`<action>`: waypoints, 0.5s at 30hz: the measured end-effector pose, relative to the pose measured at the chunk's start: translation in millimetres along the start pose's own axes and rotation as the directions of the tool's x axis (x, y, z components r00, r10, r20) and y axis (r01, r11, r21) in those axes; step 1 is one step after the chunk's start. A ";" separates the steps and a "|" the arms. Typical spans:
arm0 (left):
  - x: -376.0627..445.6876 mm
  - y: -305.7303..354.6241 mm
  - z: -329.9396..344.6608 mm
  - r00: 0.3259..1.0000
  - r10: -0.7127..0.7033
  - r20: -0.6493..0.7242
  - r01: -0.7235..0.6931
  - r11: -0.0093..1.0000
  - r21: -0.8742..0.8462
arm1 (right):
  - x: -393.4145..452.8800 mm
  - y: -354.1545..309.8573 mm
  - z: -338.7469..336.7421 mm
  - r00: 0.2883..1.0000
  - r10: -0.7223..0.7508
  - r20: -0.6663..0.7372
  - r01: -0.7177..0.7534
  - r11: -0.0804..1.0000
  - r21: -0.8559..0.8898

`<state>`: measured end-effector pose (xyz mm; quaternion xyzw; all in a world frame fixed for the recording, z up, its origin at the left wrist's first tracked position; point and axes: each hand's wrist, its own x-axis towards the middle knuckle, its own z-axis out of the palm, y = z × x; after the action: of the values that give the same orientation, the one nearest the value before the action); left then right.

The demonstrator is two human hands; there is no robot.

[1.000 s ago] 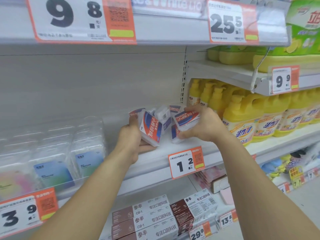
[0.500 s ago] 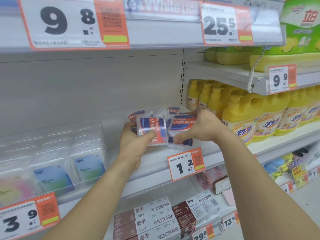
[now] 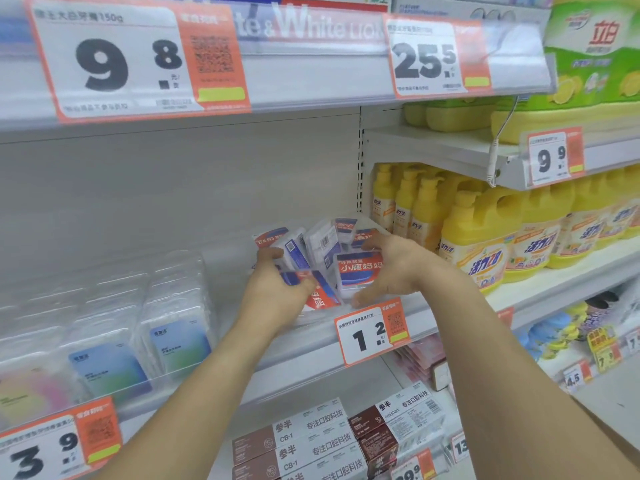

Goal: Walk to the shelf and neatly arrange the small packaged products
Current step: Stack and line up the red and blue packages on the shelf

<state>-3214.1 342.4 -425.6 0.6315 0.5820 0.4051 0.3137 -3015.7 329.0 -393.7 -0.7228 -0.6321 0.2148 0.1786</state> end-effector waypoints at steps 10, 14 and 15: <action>-11.6 2.2 -10.7 0.965 0.076 0.252 -0.191 0.862 0.470 | 8.5 16.9 7.7 0.963 0.078 -0.256 -0.062 0.996 0.072; -12.4 1.0 -0.6 0.987 0.040 0.157 -0.134 0.746 0.653 | 1.9 16.0 1.8 0.971 0.053 -0.232 -0.015 0.986 0.164; -12.6 1.8 2.5 0.991 0.028 0.134 -0.112 0.724 0.680 | 0.3 15.1 2.1 0.969 0.043 -0.243 0.008 0.979 0.205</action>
<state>-3210.9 330.0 -427.1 0.7463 0.6471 0.1362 0.0755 -3004.2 327.2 -403.5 -0.7272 -0.5732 0.1890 0.3270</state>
